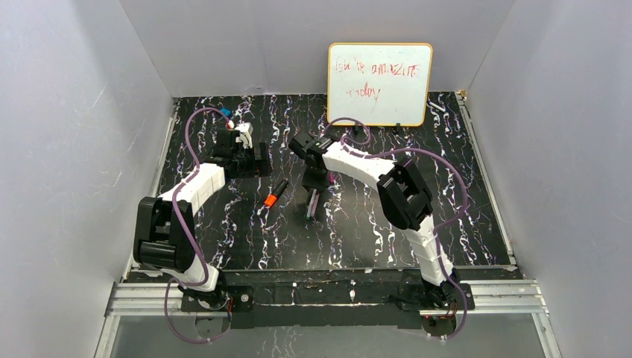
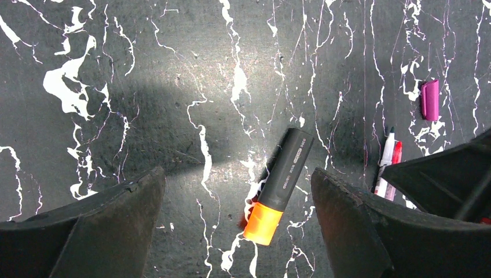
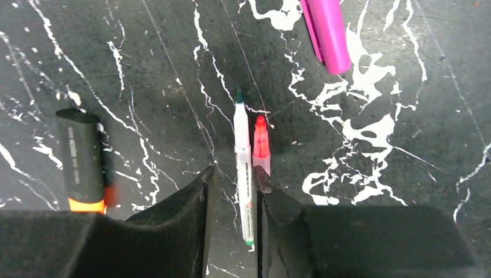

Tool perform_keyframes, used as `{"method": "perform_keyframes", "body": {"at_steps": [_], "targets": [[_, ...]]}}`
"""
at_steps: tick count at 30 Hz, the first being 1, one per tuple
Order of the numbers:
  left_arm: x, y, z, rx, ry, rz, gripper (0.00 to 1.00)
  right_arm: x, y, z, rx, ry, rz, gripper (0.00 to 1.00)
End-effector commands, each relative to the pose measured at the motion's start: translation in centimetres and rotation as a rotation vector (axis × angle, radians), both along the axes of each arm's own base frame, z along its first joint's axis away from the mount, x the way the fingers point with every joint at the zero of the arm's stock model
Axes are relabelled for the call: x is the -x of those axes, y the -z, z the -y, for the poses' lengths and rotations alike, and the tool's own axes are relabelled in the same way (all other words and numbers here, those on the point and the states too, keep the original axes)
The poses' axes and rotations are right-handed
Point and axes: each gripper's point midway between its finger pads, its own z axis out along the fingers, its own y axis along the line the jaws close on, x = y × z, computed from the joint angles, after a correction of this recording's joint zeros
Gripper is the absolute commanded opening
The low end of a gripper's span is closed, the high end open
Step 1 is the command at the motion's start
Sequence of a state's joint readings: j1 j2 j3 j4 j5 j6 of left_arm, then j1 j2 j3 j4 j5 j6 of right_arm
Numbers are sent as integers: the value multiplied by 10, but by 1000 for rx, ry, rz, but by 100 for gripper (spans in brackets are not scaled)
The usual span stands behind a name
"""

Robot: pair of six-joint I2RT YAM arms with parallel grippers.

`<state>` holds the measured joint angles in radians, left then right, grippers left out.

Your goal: Insert the pens into the pen caps

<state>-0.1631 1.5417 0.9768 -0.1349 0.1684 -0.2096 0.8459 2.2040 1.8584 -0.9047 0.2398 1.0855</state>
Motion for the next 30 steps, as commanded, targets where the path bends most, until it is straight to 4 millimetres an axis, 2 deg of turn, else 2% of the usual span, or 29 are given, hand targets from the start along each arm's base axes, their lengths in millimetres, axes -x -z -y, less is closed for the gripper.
{"method": "perform_keyframes", "body": {"at_steps": [1, 14, 17, 18, 22, 27, 28, 30], "targets": [[3, -12, -1, 5, 3, 30, 93, -14, -2, -11, -38, 14, 28, 37], [3, -10, -2, -4, 4, 24, 93, -18, 7, -7, -45, 11, 23, 36], [4, -10, -3, -10, 5, 24, 93, -19, -1, -4, -45, 10, 39, 36], [4, -10, -3, -11, 4, 25, 93, -21, -12, -2, -50, 6, 67, 36], [4, -11, -3, -11, 8, 27, 93, -22, -42, 28, -56, -6, 128, 38], [3, -12, -1, -1, 15, 31, 93, -8, -52, 86, -51, -49, 134, 39], [3, -12, 0, 2, 17, 31, 93, -3, -48, 99, -38, -53, 123, 39], [4, -12, 1, 6, 20, 30, 93, 4, -48, 109, -35, -75, 127, 39]]}}
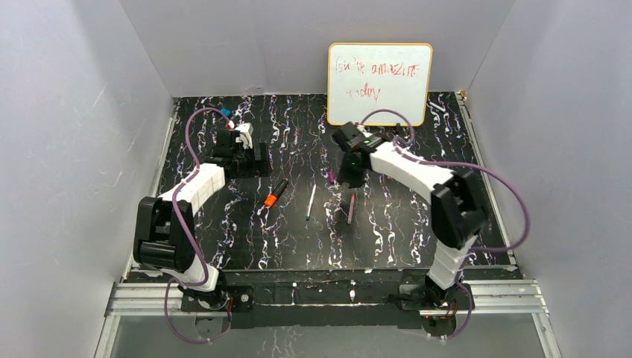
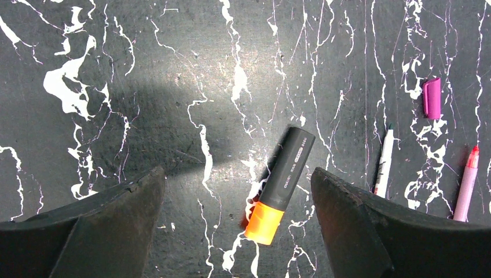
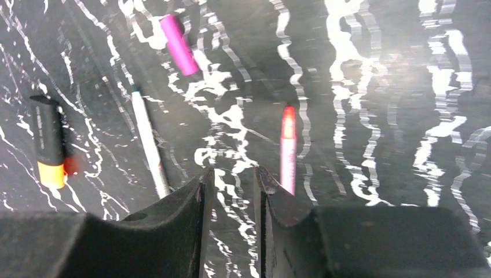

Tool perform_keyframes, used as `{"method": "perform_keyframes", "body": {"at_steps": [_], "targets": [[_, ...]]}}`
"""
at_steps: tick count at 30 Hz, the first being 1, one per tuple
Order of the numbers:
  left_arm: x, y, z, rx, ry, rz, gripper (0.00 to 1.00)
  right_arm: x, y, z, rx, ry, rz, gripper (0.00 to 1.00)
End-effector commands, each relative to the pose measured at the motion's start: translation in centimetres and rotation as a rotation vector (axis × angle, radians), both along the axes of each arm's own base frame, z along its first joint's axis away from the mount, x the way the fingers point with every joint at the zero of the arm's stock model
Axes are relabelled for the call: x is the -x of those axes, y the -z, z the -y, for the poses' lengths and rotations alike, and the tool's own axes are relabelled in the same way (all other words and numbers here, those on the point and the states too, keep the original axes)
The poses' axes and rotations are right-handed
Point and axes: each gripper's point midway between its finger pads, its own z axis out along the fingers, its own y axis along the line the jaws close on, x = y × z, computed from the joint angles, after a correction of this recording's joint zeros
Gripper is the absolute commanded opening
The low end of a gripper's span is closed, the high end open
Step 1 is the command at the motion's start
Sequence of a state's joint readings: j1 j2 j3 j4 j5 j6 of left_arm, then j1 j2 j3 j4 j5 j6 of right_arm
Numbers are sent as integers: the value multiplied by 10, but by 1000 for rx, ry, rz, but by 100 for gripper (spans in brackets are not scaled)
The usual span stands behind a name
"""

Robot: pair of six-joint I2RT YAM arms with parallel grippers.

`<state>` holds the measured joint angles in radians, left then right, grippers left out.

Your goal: Insert the pens into the pen caps

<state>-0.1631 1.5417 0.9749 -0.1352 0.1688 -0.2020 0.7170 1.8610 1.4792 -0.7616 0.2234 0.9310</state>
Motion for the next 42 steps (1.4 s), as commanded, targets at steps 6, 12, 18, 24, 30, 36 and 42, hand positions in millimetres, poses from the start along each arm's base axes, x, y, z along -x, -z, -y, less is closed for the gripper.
{"method": "perform_keyframes", "body": {"at_steps": [6, 12, 18, 24, 30, 36, 42], "targets": [[3, -10, 2, 12, 17, 22, 93, 20, 14, 30, 2, -100, -21, 35], [4, -8, 0, 2, 15, 19, 93, 31, 46, 35, 2, -94, -72, 37], [4, -6, 0, 0, 18, 11, 93, 29, 56, 32, 2, -103, -84, 38], [4, -5, 0, -2, 20, 10, 93, 20, 49, 25, -14, -110, -56, 39], [4, -5, 1, 0, 24, 9, 93, 9, 38, 22, -14, -109, -17, 42], [4, -5, 1, 2, 28, 10, 93, -3, 17, 12, -47, -97, 33, 47], [4, -4, 1, 2, 30, 6, 94, -6, 17, -8, -7, -109, 10, 49]]}}
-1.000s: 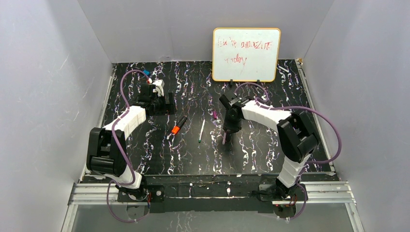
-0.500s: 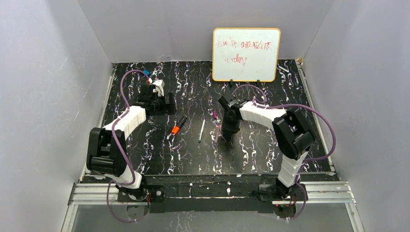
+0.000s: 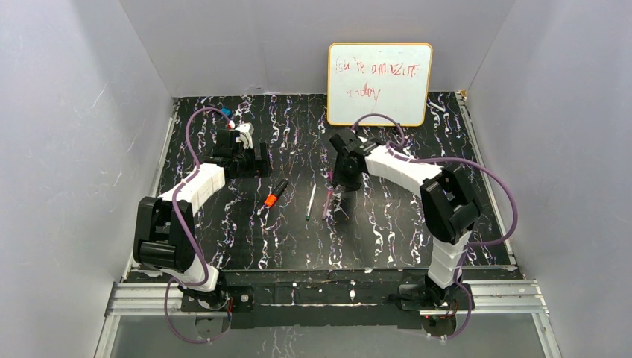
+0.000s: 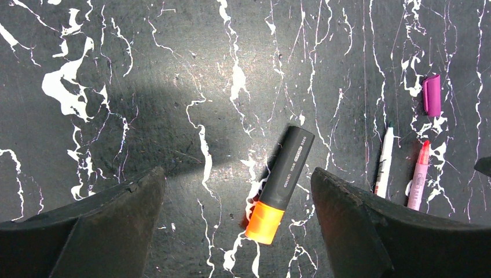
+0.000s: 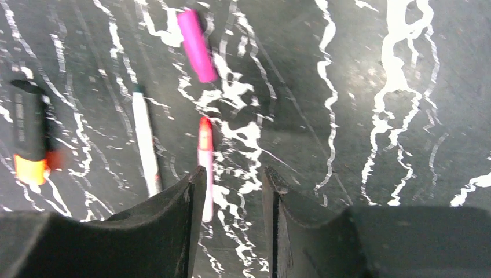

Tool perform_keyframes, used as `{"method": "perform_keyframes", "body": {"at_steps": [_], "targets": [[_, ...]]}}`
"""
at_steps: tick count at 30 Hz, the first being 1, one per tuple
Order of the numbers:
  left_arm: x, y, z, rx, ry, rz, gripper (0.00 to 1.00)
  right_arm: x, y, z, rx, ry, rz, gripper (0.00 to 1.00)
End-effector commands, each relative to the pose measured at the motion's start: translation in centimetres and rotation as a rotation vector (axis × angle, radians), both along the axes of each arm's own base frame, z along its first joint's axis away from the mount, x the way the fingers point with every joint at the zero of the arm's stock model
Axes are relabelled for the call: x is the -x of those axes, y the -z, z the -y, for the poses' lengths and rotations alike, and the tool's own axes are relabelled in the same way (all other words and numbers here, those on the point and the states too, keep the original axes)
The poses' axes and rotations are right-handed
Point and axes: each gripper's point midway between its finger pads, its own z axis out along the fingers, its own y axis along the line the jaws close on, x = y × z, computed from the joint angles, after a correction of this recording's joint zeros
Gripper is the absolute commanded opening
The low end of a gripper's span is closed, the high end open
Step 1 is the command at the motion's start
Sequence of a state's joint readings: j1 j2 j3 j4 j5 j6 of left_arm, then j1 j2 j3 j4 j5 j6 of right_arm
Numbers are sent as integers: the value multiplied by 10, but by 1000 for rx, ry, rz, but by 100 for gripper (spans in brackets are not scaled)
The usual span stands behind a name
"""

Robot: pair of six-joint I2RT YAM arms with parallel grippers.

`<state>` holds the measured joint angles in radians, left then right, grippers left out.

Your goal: Insert the pens into the pen caps

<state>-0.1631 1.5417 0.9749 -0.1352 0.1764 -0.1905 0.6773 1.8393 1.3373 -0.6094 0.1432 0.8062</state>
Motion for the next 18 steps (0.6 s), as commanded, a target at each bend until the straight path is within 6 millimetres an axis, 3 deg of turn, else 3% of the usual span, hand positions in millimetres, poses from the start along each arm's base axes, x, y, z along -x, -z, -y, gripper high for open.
{"method": "perform_keyframes", "body": {"at_steps": [1, 11, 18], "targets": [[4, -5, 1, 4, 17, 5, 94, -9, -7, -20, 37, -8, 9, 49], [4, -7, -1, -7, 17, 11, 94, -16, 9, -39, 183, -54, -52, 55], [4, -8, -1, -6, 19, 13, 94, -7, 15, -36, 210, -63, -79, 49]]}}
